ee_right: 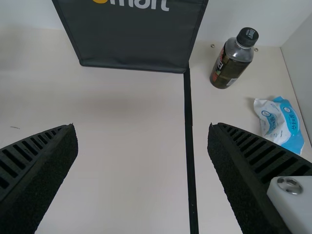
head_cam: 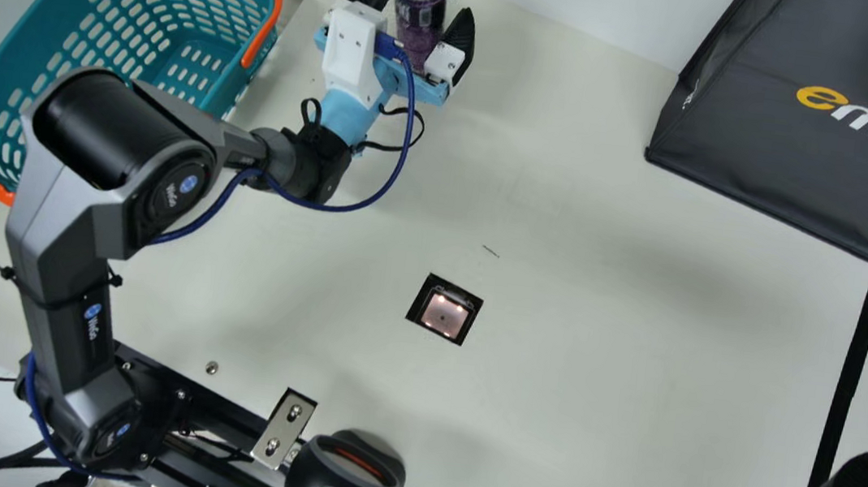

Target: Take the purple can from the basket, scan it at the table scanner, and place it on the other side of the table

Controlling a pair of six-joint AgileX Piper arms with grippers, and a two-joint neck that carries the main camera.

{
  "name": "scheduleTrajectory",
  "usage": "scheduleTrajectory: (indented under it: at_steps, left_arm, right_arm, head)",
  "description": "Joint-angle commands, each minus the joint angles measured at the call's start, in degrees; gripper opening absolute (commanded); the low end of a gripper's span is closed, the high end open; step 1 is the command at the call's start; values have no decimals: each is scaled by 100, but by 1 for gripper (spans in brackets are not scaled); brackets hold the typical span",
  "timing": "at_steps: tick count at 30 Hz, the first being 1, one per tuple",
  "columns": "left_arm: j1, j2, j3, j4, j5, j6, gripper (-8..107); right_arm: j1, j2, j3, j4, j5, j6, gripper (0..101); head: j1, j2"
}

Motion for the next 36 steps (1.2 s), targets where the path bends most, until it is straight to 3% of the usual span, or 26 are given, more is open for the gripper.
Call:
scheduleTrajectory:
  at_steps: [1,18,36]
  left_arm:
    - [7,-19,18,7,1,11,90]
    - [23,-404,409,50,1,56,90]
    - [27,-1950,970,328,440,11,90]
  right_arm:
    - [0,0,0,0,0,0,95]
    - [0,0,0,0,0,0,95]
    - [0,0,0,0,-6,0,95]
  head:
    - [-166,14]
    - [-166,14]
    - [-166,14]
